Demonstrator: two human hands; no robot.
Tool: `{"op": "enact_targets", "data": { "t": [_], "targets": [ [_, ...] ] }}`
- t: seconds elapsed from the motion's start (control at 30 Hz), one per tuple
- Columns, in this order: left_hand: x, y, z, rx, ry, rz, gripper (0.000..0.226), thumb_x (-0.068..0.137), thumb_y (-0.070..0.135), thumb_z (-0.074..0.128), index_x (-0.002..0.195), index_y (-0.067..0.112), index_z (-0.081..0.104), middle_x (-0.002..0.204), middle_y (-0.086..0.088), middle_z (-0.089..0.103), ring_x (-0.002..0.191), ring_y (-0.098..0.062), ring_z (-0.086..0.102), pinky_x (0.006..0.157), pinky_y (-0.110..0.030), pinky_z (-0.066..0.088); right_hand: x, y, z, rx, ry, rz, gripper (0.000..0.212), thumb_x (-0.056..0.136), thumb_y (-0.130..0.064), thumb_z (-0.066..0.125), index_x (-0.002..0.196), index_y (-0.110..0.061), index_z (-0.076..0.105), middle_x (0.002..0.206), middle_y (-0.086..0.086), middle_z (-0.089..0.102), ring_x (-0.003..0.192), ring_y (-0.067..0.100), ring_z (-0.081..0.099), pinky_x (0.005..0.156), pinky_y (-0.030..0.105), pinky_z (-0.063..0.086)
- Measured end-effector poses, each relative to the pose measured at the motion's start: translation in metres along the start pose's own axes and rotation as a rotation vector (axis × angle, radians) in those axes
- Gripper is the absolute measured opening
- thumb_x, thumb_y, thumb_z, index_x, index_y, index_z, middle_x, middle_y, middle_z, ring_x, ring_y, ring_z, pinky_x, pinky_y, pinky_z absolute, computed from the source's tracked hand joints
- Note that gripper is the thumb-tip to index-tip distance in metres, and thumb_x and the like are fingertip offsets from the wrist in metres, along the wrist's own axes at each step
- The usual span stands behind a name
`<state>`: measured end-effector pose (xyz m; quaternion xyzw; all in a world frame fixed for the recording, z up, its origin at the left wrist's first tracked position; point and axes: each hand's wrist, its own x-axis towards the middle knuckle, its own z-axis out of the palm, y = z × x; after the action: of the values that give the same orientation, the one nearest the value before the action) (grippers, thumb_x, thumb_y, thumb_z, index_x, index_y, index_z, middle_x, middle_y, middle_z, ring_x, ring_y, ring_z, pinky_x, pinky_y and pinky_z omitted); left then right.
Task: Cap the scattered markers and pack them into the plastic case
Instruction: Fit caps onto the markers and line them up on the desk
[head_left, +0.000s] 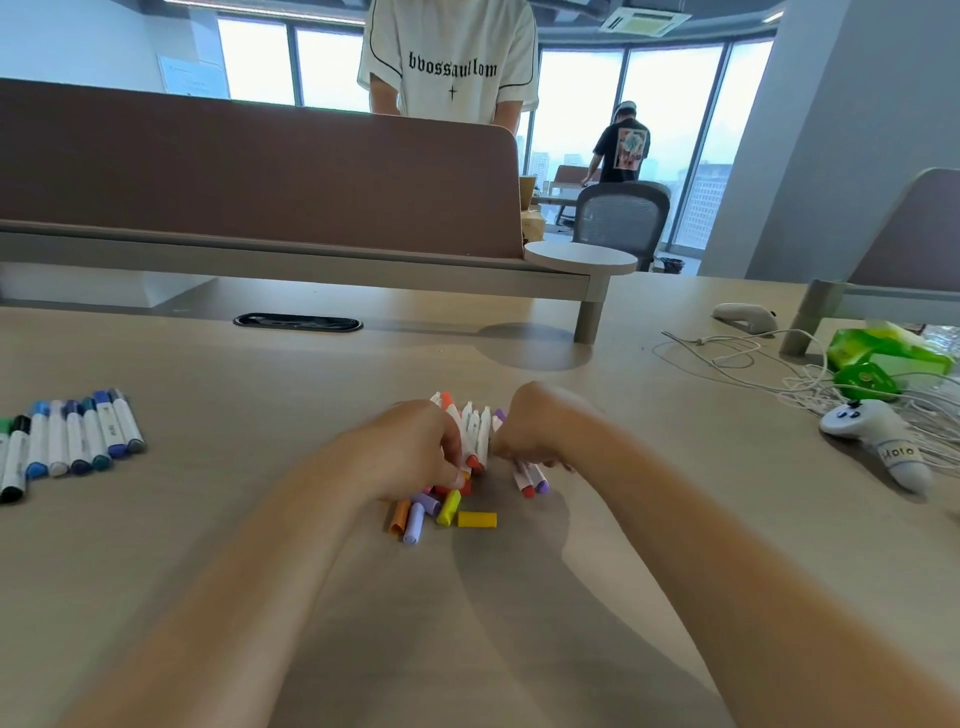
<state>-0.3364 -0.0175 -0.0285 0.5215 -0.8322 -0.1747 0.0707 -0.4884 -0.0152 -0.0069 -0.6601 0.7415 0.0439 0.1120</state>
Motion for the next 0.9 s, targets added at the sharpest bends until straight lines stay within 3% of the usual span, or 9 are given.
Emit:
{"op": "enact_targets", "data": {
  "t": [0.1, 0.3, 0.37, 0.43, 0.63, 0.73, 0.9],
  "targets": [
    [0.001, 0.001, 0.002, -0.067, -0.026, -0.002, 0.007, 0.089, 0.024, 0.069, 0.084, 0.020, 0.072, 0.078, 0.001, 0.064, 0.063, -0.009, 0.057, 0.041, -0.009, 0.035, 0.005, 0.010, -0.002, 0.193, 0.033, 0.043, 0.026, 0.092, -0.031, 0.059, 0.091, -0.006, 0.065, 0.082, 0.007, 0.060, 0.071, 0.018, 0.057, 0.073, 0.027, 0.052],
    [0.000, 0.001, 0.000, 0.036, -0.050, 0.011, 0.020, 0.090, 0.016, 0.059, 0.097, 0.018, 0.078, 0.094, -0.009, 0.071, 0.077, -0.019, 0.058, 0.063, -0.027, 0.045, 0.007, 0.014, 0.001, 0.450, 0.079, 0.040, 0.029, 0.087, -0.030, 0.061, 0.078, -0.003, 0.067, 0.070, 0.010, 0.059, 0.062, 0.022, 0.054, 0.062, 0.029, 0.050],
    [-0.002, 0.000, -0.002, 0.061, -0.102, 0.014, 0.018, 0.087, 0.017, 0.062, 0.096, 0.017, 0.077, 0.091, -0.009, 0.071, 0.077, -0.021, 0.059, 0.063, -0.029, 0.046, 0.007, 0.014, 0.005, 0.476, 0.096, 0.010, 0.030, 0.087, -0.029, 0.059, 0.069, -0.005, 0.062, 0.065, 0.007, 0.055, 0.059, 0.019, 0.051, 0.059, 0.027, 0.046],
    [-0.003, 0.000, -0.002, 0.106, -0.139, 0.007, 0.017, 0.084, 0.016, 0.063, 0.094, 0.012, 0.076, 0.082, -0.011, 0.069, 0.070, -0.018, 0.050, 0.056, -0.025, 0.037, 0.007, 0.013, 0.007, 0.516, 0.121, -0.011, 0.031, 0.087, -0.029, 0.058, 0.066, -0.007, 0.059, 0.060, 0.005, 0.050, 0.056, 0.017, 0.047, 0.057, 0.027, 0.041],
    [-0.002, -0.001, 0.001, 0.099, -0.109, -0.015, 0.018, 0.084, 0.017, 0.063, 0.084, 0.002, 0.072, 0.072, -0.011, 0.054, 0.068, -0.021, 0.044, 0.058, -0.029, 0.034, 0.002, 0.014, 0.007, 0.631, 0.158, -0.032, 0.028, 0.087, -0.026, 0.057, 0.072, -0.002, 0.063, 0.059, 0.010, 0.052, 0.055, 0.018, 0.043, 0.057, 0.029, 0.038],
    [-0.006, -0.005, -0.010, 0.009, -0.034, 0.005, 0.019, 0.088, 0.022, 0.063, 0.093, 0.008, 0.073, 0.087, -0.009, 0.066, 0.074, -0.019, 0.053, 0.064, -0.029, 0.040, 0.000, 0.019, 0.008, 0.701, 0.129, -0.088, 0.030, 0.086, -0.021, 0.059, 0.085, 0.008, 0.068, 0.075, 0.015, 0.072, 0.053, 0.016, 0.047, 0.054, 0.029, 0.040],
    [-0.002, -0.015, -0.020, -0.319, 0.213, -0.017, 0.002, 0.089, 0.023, 0.069, 0.088, 0.021, 0.070, 0.078, 0.006, 0.072, 0.068, -0.011, 0.060, 0.064, -0.028, 0.046, -0.006, 0.027, 0.006, 0.710, 0.099, -0.255, 0.013, 0.086, -0.017, 0.059, 0.089, -0.012, 0.071, 0.073, 0.001, 0.074, 0.055, 0.013, 0.054, 0.058, 0.032, 0.044]
  ]
}}
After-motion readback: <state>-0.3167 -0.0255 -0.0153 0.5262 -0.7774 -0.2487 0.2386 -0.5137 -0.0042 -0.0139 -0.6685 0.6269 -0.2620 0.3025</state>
